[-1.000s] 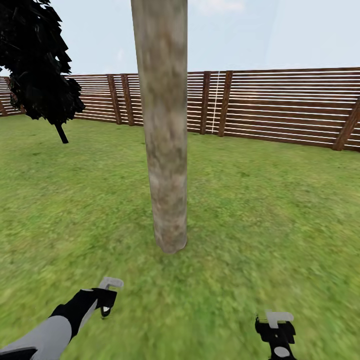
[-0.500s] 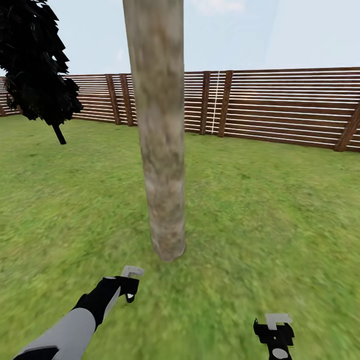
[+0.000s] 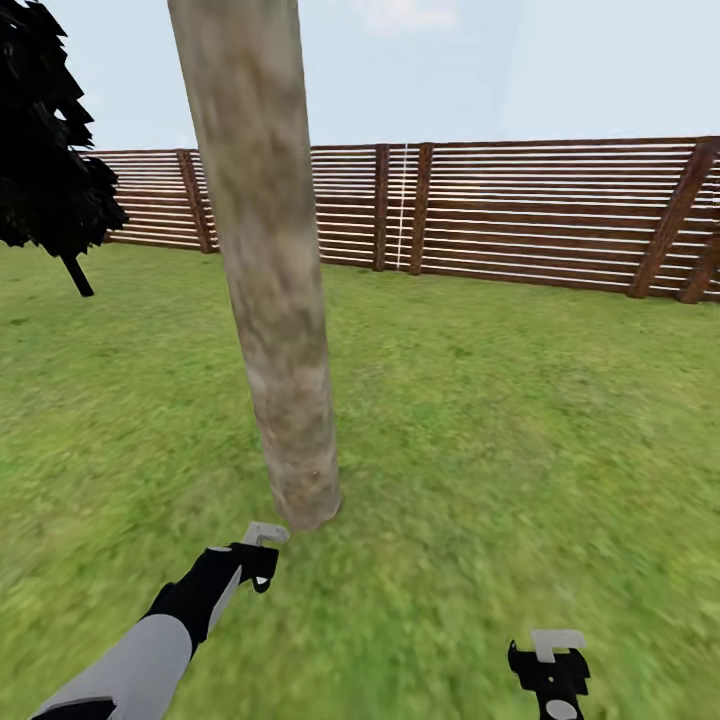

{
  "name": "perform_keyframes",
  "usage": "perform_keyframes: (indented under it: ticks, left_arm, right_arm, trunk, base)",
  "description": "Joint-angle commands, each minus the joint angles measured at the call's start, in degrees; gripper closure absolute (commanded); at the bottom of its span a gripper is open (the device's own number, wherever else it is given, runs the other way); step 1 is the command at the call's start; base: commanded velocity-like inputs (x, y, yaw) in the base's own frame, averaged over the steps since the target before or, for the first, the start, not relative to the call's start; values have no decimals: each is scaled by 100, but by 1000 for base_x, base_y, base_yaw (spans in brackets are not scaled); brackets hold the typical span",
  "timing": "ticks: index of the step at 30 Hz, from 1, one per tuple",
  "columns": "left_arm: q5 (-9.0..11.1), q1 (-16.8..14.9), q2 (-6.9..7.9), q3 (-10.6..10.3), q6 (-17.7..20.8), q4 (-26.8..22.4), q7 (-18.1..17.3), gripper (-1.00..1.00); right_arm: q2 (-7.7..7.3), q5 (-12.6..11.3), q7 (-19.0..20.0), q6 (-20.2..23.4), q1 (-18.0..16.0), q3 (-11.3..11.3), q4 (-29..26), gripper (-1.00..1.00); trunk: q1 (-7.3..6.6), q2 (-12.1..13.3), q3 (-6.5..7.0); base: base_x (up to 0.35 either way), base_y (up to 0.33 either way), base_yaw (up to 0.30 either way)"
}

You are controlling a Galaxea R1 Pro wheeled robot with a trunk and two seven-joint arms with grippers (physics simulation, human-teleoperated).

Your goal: In the garden, pick up the pesticide atomizer on the floor and spray pesticide onto both trees until each tree trunk is fully covered.

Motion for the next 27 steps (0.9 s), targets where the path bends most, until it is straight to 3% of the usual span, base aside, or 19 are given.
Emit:
perform_keyframes:
  ticks: [1,7,15,18,20,22,23,25,27]
  left_arm:
    - [-61,5,-7,47,31,-55,-47,100]
    - [-59,-21,-6,38,51,-110,-47,100]
    - [36,-554,6,25,797,-124,-47,100]
    - [33,-573,284,34,847,-120,-53,100]
    - [41,-556,373,29,850,-114,-61,100]
    - [43,-566,279,26,854,-111,-57,100]
    - [38,-580,77,9,856,-113,-52,100]
    - [31,-592,-97,-5,861,-118,-50,100]
    - [28,-662,-156,-2,887,-120,-57,100]
  right_arm:
    - [2,60,-12,-23,-3,-46,11,-100]
    - [4,60,-12,-23,0,-47,11,-100]
    - [0,79,2,-15,0,-38,11,-100]
    - [-6,86,6,-14,0,-38,11,-100]
    - [-13,86,2,-14,0,-38,11,-100]
    - [-15,86,-2,-14,1,-38,11,-100]
    - [-15,86,-2,-14,1,-38,11,-100]
    - [-15,86,-3,-14,1,-38,11,-100]
    - [-15,86,-5,-14,-1,-38,11,-100]
  trunk:
    - [-4,-2,-1]
    - [-4,-2,19]
    - [-4,-2,21]
    - [-4,-2,21]
    - [-4,-2,21]
    - [-4,-2,21]
    - [-4,-2,21]
    - [-4,-2,21]
    - [-4,-2,21]
  base:
    - [-273,-11,-255]
    - [-59,-2,-212]
    - [-1,0,-14]
    - [0,0,0]
    - [0,0,0]
    - [0,0,0]
    - [0,0,0]
    - [0,0,0]
    - [0,0,0]
